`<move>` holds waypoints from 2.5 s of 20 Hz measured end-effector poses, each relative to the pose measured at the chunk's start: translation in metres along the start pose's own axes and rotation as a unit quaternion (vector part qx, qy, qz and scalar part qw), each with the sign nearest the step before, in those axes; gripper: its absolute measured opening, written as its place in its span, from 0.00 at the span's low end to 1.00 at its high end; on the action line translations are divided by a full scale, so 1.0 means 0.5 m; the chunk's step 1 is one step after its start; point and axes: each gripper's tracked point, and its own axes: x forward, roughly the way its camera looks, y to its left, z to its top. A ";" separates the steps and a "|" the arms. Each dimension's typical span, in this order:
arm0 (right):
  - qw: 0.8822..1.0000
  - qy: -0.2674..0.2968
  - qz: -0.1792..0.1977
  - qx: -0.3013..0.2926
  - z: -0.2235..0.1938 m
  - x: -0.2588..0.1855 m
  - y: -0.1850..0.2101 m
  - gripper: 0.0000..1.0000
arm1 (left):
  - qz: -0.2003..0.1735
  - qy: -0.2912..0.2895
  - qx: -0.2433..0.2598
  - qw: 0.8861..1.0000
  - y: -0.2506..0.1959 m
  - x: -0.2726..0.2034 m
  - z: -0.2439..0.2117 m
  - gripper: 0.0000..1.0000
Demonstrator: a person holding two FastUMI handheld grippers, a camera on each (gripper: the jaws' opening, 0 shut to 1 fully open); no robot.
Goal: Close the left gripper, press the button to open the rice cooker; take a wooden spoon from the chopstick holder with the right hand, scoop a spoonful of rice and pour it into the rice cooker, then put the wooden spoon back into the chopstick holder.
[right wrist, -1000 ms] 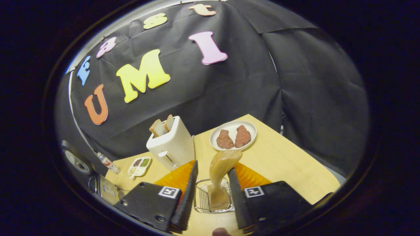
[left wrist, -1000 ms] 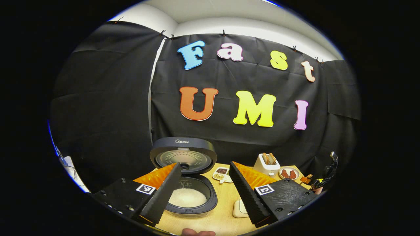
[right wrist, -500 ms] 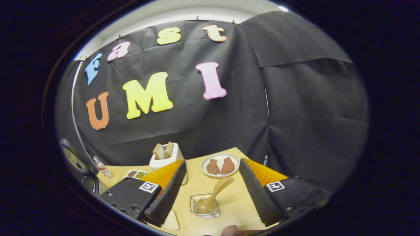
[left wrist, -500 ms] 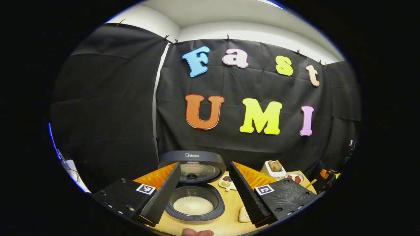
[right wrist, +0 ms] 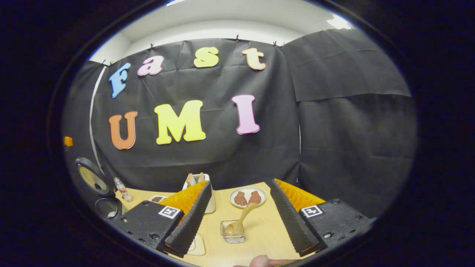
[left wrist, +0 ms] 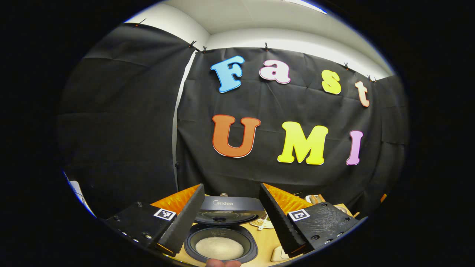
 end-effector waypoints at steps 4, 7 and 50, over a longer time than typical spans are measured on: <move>1.000 0.002 -0.022 -0.004 -0.006 -0.043 -0.042 0.96 | 0.009 0.016 0.010 1.000 0.014 0.066 -0.024 0.95; 0.999 0.018 -0.044 -0.004 -0.025 -0.070 -0.076 0.97 | 0.021 0.046 0.015 0.999 0.025 0.102 -0.057 0.95; 0.983 0.050 0.163 -0.061 -0.081 0.010 0.257 1.00 | 0.018 0.304 0.017 0.952 -0.012 -0.144 -0.508 0.98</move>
